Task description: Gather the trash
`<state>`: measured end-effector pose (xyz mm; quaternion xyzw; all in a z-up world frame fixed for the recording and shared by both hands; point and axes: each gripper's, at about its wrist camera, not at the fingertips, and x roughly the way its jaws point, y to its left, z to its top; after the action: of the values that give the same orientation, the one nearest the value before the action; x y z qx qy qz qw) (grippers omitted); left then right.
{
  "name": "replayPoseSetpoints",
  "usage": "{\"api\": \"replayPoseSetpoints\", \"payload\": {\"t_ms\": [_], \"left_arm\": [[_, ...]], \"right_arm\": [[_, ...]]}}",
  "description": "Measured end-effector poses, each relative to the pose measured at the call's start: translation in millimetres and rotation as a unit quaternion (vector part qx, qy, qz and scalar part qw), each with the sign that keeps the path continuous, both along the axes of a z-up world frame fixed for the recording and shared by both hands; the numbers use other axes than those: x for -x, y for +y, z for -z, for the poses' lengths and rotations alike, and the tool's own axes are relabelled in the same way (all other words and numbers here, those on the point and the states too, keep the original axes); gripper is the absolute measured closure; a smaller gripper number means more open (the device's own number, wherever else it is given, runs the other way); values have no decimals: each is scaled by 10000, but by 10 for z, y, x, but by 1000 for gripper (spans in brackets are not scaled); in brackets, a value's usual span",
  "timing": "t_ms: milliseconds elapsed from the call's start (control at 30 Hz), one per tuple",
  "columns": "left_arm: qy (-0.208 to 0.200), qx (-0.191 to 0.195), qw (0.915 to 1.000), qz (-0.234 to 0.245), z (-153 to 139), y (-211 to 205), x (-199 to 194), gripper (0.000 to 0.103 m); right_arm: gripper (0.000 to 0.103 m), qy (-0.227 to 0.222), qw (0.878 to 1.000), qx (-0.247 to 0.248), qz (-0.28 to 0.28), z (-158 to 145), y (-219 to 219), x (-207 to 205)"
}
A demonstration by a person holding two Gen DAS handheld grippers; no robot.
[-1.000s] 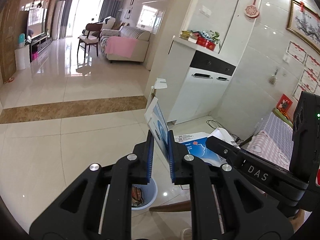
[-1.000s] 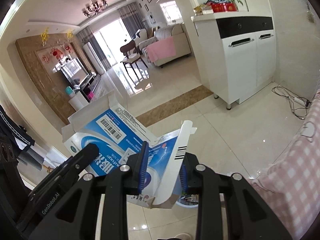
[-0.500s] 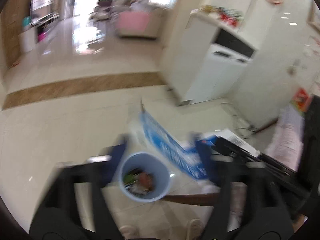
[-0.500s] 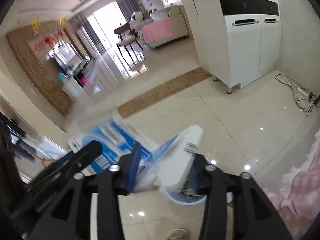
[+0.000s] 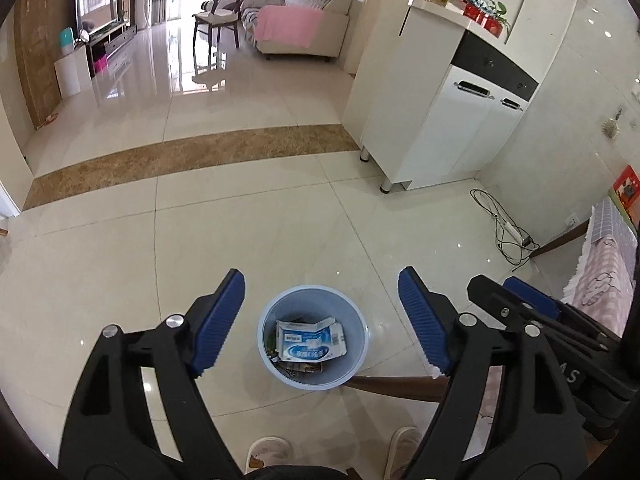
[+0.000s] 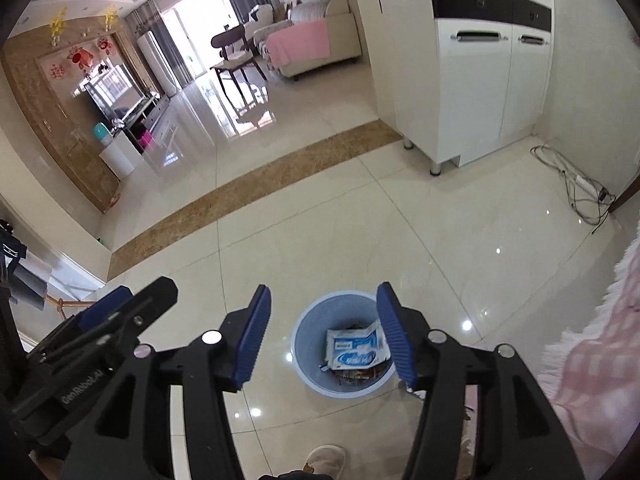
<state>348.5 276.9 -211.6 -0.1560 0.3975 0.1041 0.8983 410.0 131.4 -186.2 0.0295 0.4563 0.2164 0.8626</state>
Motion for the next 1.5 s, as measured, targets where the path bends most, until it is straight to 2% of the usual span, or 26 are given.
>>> {"api": "replayPoseSetpoints", "payload": {"t_ms": [233, 400, 600, 767, 933, 1233, 1400, 1500], "left_arm": [[-343, -200, 9992, 103, -448, -242, 332, 25], [-697, -523, 9960, 221, -886, -515, 668, 22], [-1107, -790, 9898, 418, -1362, -925, 1182, 21], [-1407, -1207, 9811, 547, -1657, -1361, 1610, 20], [-1699, -1408, 9722, 784, -1859, -1735, 1928, 19], [-2135, -1364, 9568, 1424, -2078, -2246, 2484, 16], [-2375, -1547, 9478, 1462, -2139, -2375, 2800, 16], [-2463, -1456, 9465, 1495, -2173, -2399, 2904, 15]], "right_arm": [[45, -434, 9989, -174, 22, -501, -276, 362], [42, -825, 9962, -260, 123, -900, -611, 723], [34, -1347, 9895, -326, 411, -1333, -1108, 1324], [26, -1716, 9819, -454, 659, -1622, -1529, 1853], [24, -2016, 9737, -489, 948, -1813, -1948, 2309], [20, -2500, 9530, -320, 1681, -2053, -2618, 3101], [18, -2709, 9429, -242, 1922, -2132, -2854, 3485], [17, -2839, 9355, -146, 2098, -2178, -2962, 3763]]}}
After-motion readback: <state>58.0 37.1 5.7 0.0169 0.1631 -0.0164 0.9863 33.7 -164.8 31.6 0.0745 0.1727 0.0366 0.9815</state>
